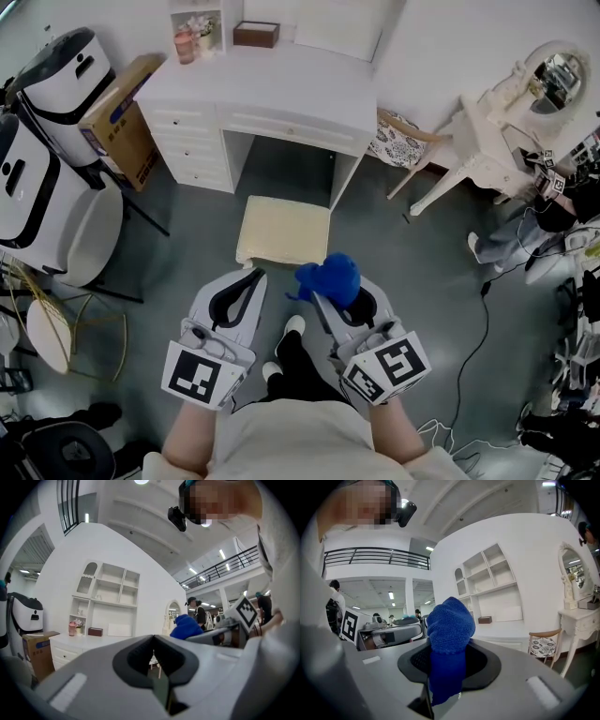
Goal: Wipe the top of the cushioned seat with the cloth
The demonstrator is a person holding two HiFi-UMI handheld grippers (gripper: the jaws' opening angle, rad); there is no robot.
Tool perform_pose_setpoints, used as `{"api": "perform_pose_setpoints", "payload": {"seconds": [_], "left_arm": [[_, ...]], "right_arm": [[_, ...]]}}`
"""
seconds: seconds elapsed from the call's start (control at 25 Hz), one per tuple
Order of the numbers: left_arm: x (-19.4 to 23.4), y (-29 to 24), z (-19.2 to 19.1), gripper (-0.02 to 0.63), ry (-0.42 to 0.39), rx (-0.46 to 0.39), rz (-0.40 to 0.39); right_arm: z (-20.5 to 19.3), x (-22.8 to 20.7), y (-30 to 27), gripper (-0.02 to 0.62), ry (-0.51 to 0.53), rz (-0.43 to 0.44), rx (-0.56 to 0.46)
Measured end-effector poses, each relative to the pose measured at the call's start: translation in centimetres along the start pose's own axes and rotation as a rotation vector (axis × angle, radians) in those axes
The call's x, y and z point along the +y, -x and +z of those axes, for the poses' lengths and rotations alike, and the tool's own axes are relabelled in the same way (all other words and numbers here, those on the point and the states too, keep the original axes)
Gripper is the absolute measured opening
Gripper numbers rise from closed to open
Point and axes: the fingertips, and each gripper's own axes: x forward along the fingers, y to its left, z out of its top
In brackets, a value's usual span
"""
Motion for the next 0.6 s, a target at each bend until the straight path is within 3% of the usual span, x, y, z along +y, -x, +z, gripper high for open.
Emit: {"api": "perform_pose_setpoints", "payload": {"seconds": [0.12,0.28,0.6], "left_arm": [[1.2,-1.5,-0.3,0.0,0.016,0.036,0.003],[3.1,-3.7,0.4,0.0,-0.021,-0.007,0.019],[6.9,-8.2,0.2,0.0,-0.007,-0.005,0.042]], "right_arm": [[0.6,-1.1,-1.8,0.133,0.001,0.005,0.001],[1.0,-2.8,-3.8,0.133,-0.002,0.019,0.009],[1.8,-6.1,-8.7,0.133,0.0,0.038,0.027]]}}
